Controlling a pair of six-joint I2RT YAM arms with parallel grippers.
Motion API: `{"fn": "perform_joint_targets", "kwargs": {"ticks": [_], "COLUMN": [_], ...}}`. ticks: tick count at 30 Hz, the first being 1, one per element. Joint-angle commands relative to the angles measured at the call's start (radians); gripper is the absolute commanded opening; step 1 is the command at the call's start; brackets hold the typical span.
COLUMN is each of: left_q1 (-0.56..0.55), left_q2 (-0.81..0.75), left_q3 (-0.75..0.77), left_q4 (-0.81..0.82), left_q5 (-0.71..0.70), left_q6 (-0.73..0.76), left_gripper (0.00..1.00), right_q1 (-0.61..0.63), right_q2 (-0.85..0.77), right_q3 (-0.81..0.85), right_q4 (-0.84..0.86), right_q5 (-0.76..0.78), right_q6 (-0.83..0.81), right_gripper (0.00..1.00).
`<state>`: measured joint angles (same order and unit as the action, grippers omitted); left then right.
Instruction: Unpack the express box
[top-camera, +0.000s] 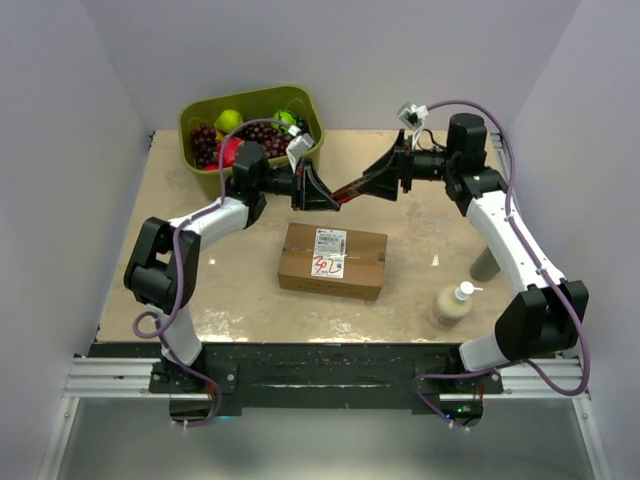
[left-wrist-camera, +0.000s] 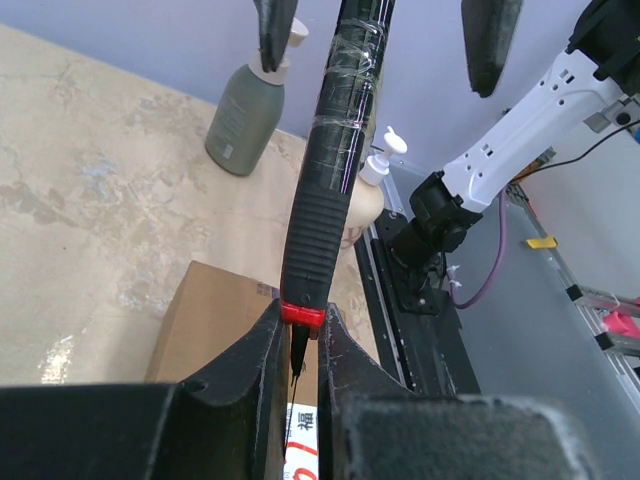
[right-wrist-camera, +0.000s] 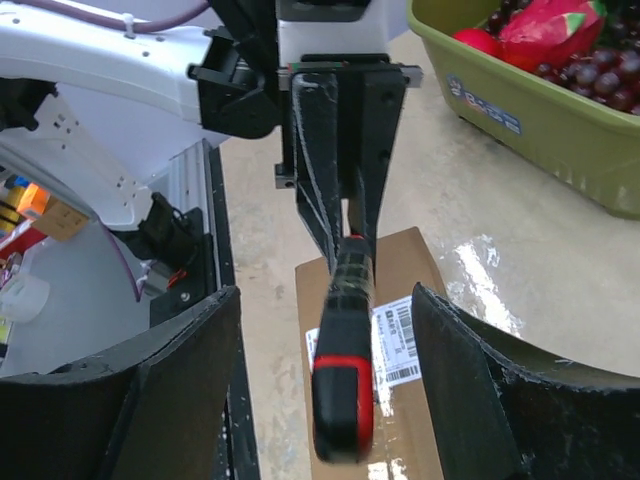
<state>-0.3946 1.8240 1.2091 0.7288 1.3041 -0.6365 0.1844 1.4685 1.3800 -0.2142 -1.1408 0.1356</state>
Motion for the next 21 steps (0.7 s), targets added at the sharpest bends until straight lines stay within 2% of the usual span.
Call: {"fn": "perform_joint_targets", "kwargs": {"ticks": [1,10,17,19,21], "left_q1": [-0.009,0.003,-0.001,-0.003,-0.006], "left_q2": [-0.005,-0.025,-0.019,-0.017,-0.017], "left_q3": [0.043,0.027,0.030,0.036,0.038], "left_q4": [0.087,0.109,0.093,0.086,0.084], "left_q5": [-0.005,-0.016,-0.023,-0.025,-0.025], "left_q6": [-0.046,-0.072,-0.063,-0.055,-0.052], "left_gripper": [0.00,0.00,0.00,0.00,0.00], "right_q1": [0.030,0.038,0.044,0.049,0.056], "right_q2": [-0.023,-0.046,-0.031,-0.025,-0.019], "right_q3": [-0.018,-0.052,-0.048,-0.047,-0.047], "right_q4": [0.052,0.032,0.068,0.081,0.090], "right_q5": [-0.027,0.033,0.033,0.026,0.007], "right_q6": [0.030,0.012,0.035,0.042,0.047], "right_gripper": [0.71,0.65,0.57,0.53,0.43]}}
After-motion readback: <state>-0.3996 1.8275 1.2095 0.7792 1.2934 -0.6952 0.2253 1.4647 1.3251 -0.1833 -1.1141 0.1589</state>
